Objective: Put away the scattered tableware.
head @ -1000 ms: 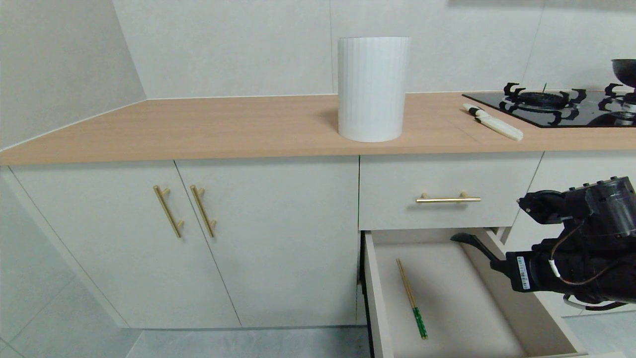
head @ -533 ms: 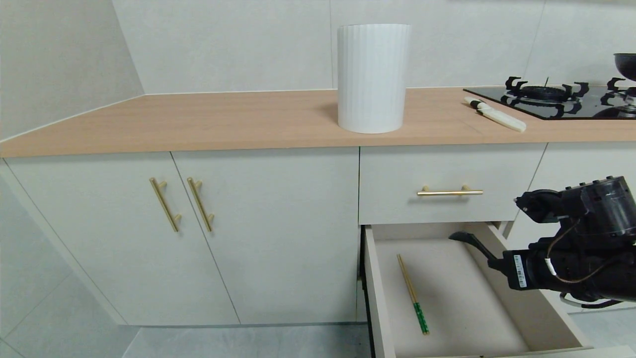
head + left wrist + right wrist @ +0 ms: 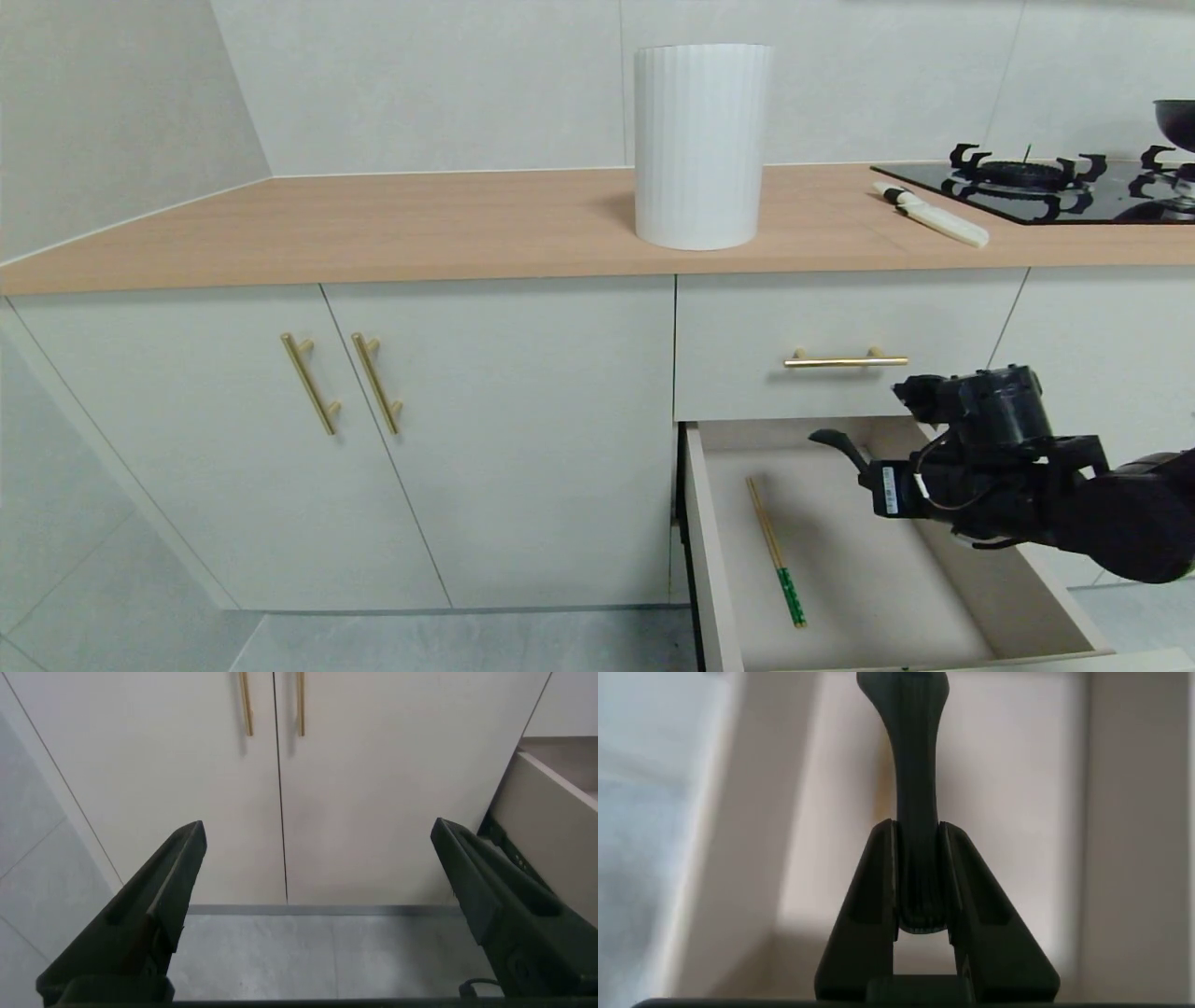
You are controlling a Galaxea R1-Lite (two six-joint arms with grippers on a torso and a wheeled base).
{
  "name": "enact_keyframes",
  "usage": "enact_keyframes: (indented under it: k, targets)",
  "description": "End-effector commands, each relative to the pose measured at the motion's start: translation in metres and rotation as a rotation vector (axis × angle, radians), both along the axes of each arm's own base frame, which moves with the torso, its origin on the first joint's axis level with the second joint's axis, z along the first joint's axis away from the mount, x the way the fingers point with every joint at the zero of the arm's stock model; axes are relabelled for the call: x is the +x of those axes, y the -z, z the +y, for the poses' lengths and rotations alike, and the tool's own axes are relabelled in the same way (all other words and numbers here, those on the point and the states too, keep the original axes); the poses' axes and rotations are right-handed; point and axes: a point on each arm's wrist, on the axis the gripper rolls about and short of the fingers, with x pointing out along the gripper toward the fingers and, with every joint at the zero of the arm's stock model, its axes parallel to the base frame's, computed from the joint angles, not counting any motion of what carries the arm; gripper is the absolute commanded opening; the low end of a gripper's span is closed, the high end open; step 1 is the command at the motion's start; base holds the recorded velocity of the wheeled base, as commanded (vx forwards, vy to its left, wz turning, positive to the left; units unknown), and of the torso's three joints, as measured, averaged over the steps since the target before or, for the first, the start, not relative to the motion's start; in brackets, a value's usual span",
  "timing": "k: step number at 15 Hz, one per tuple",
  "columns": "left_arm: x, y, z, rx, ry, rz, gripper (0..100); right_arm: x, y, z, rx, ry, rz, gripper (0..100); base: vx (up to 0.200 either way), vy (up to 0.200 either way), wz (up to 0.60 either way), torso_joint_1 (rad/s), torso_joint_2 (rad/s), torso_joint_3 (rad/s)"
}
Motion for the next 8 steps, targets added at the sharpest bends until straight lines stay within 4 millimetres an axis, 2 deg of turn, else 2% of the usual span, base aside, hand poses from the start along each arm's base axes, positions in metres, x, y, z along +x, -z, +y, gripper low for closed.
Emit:
enact_keyframes:
  k: [1,2,4,5,8]
  targets:
    - [0.0,0.0,0.0,0.0,-0.001,0.0,100,0.017,0.053,-0.004,-0.035,0.029,0.118,0,0.0,0.0,0.0,0.0,0.0,0.0]
    - [0.0,0.0,0.0,0.0,-0.001,0.0,100,0.019,0.066,-0.003,-0.043,0.029,0.146,0,0.0,0.0,0.0,0.0,0.0,0.0]
    - [0.0,0.0,0.0,0.0,-0.001,0.0,100,0.021,0.075,-0.003,-0.044,0.029,0.16,0,0.0,0.0,0.0,0.0,0.0,0.0]
    - [0.0,0.0,0.0,0.0,-0.001,0.0,100,0.023,0.087,-0.003,-0.049,0.029,0.178,0,0.0,0.0,0.0,0.0,0.0,0.0]
    - [0.0,0.0,0.0,0.0,-0.001,0.0,100,0.032,0.105,-0.002,-0.04,0.038,0.134,0,0.0,0.0,0.0,0.0,0.0,0.0]
